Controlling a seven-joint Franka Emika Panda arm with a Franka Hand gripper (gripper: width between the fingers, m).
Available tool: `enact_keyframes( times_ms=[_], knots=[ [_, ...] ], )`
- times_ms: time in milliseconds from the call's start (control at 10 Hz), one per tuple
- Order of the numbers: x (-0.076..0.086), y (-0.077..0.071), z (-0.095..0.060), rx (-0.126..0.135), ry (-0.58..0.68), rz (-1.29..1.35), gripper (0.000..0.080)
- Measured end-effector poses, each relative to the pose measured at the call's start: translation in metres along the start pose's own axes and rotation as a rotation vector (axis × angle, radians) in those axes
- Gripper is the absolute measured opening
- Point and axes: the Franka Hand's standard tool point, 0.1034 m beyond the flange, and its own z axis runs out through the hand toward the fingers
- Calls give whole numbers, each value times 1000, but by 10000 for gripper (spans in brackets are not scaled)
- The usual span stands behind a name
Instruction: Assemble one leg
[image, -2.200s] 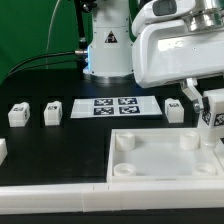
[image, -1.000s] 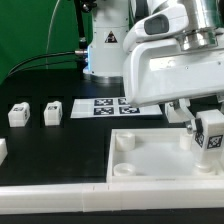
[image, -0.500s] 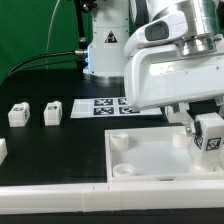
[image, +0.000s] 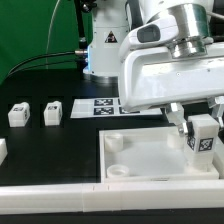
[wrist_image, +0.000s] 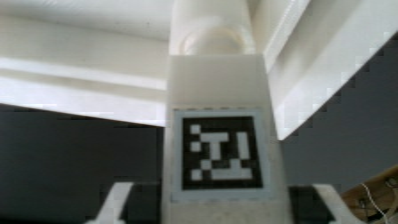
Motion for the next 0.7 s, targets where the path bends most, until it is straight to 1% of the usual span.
enact_keyframes(
  times_ms=[100,200,300,400,500,700],
  knots=[
    [-2,0,1,2,-11,1,395],
    [-2,0,1,2,-10,0,546],
    [-2,-2,1,4,-12,0,546],
    [-1,-3,0,5,-11,-2,628],
    [-1,-4,1,6,-11,-3,645],
    [0,-5,0,8,-11,-5,649]
  ],
)
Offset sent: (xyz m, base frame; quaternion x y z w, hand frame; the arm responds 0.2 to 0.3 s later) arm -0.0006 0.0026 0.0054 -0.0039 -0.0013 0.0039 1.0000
